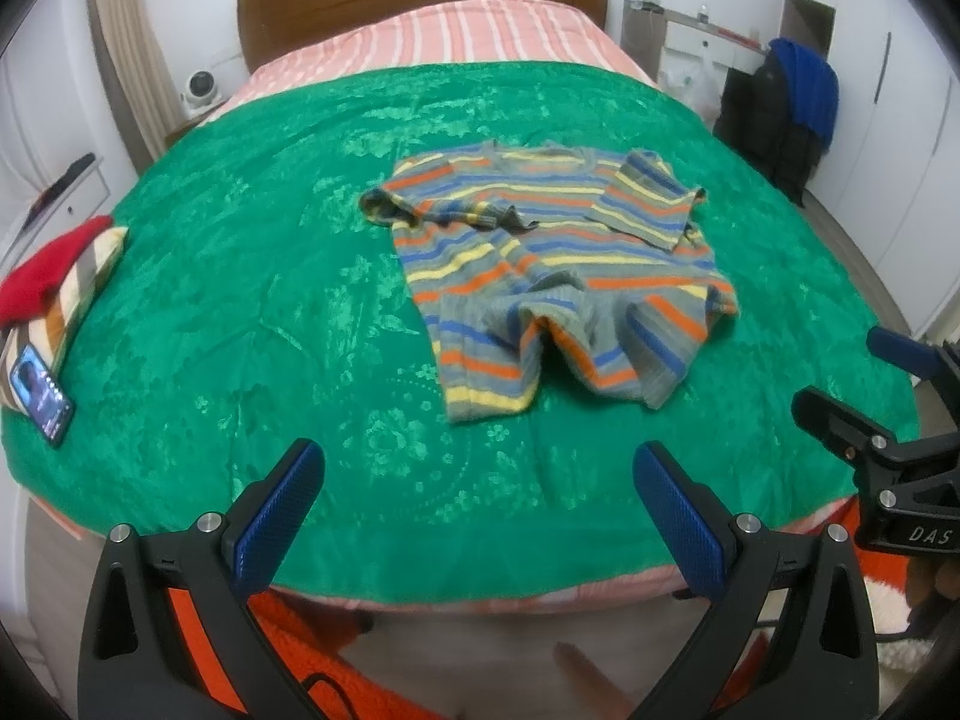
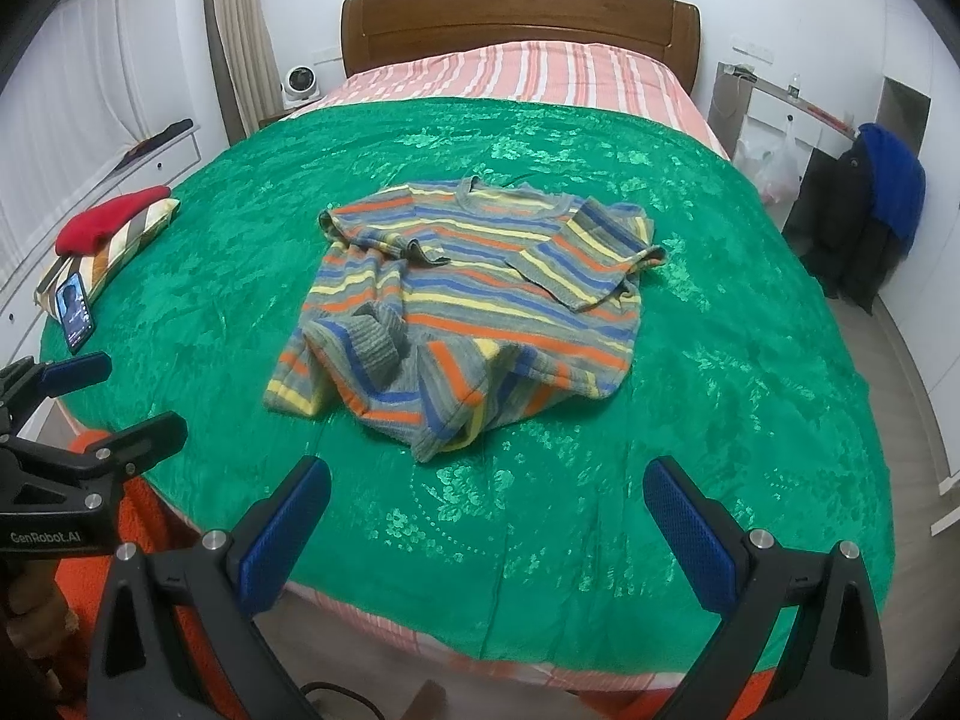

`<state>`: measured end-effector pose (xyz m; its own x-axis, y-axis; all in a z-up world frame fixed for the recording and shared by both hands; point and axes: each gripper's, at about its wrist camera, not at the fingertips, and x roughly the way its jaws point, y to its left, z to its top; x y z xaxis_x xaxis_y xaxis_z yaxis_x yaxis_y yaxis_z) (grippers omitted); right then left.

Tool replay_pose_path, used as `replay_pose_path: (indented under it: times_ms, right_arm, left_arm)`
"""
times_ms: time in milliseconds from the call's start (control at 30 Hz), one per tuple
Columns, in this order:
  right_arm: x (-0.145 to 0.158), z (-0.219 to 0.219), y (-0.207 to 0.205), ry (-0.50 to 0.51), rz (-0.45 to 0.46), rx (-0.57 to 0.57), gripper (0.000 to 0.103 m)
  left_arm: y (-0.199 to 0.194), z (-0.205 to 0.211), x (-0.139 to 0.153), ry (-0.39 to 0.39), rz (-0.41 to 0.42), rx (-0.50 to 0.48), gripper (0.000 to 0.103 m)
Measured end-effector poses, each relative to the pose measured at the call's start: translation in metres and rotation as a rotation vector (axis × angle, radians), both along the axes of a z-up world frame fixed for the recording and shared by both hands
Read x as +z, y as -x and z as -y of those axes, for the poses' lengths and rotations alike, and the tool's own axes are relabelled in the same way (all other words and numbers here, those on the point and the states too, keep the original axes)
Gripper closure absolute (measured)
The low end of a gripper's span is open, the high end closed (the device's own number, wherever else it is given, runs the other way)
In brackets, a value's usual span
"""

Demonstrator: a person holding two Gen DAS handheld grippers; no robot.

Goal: Fold small clothes

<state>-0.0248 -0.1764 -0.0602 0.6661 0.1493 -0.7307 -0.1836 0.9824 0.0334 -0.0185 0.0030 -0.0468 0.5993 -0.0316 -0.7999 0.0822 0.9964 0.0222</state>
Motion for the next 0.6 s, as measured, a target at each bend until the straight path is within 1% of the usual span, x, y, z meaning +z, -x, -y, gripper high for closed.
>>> replay_pose_path:
  times_ms: [100,167,200,233,300,333,367,400,433,500,533,567,600]
  right_arm:
    - [-0.001,0.0,0.0,0.0,0.0,0.001,0.0]
    - [-0.001,0.002,0.0,0.005,0.015,0.009,0.0]
    - [0.0,0.006,0.0,0.008,0.024,0.013,0.0]
    - [0.0,0.015,-0.001,0.018,0.043,0.005,0.0]
    - [0.0,0.035,-0.003,0.038,0.06,-0.049,0.0]
    - [-0.004,0.051,-0.006,0.042,0.059,-0.099,0.0]
    - [-0.007,0.06,-0.008,0.035,0.049,-0.12,0.0]
    - [-0.015,0.072,-0.013,0.007,0.025,-0.137,0.0]
    - [-0.02,0.079,-0.017,-0.02,0.006,-0.137,0.0]
    - [-0.033,0.085,-0.028,-0.085,-0.04,-0.117,0.0]
    - [-0.04,0.082,-0.035,-0.128,-0.07,-0.091,0.0]
    - [-0.048,0.073,-0.043,-0.183,-0.103,-0.044,0.0]
    - [-0.051,0.067,-0.048,-0.214,-0.121,-0.009,0.001]
  left_arm:
    - [-0.002,-0.003,-0.002,0.0,-0.012,-0.017,0.0]
    - [-0.005,-0.016,-0.002,0.026,-0.011,-0.012,0.0]
    - [-0.008,-0.028,-0.002,0.048,-0.01,0.008,0.0]
    - [-0.013,-0.048,-0.004,0.088,-0.019,0.043,0.0]
    - [-0.022,-0.072,-0.013,0.146,-0.046,0.084,0.0]
    - [-0.027,-0.082,-0.019,0.174,-0.062,0.099,0.0]
    - [-0.033,-0.091,-0.027,0.208,-0.084,0.108,0.001]
    - [-0.038,-0.093,-0.034,0.236,-0.101,0.105,0.001]
    - [-0.047,-0.092,-0.046,0.282,-0.133,0.08,0.001]
    - [-0.061,-0.08,-0.063,0.325,-0.183,0.025,0.001]
    - [-0.072,-0.067,-0.077,0.322,-0.224,-0.015,0.001]
    - [-0.078,-0.058,-0.085,0.299,-0.239,-0.032,0.003]
    - [-0.087,-0.045,-0.095,0.234,-0.239,-0.039,0.005]
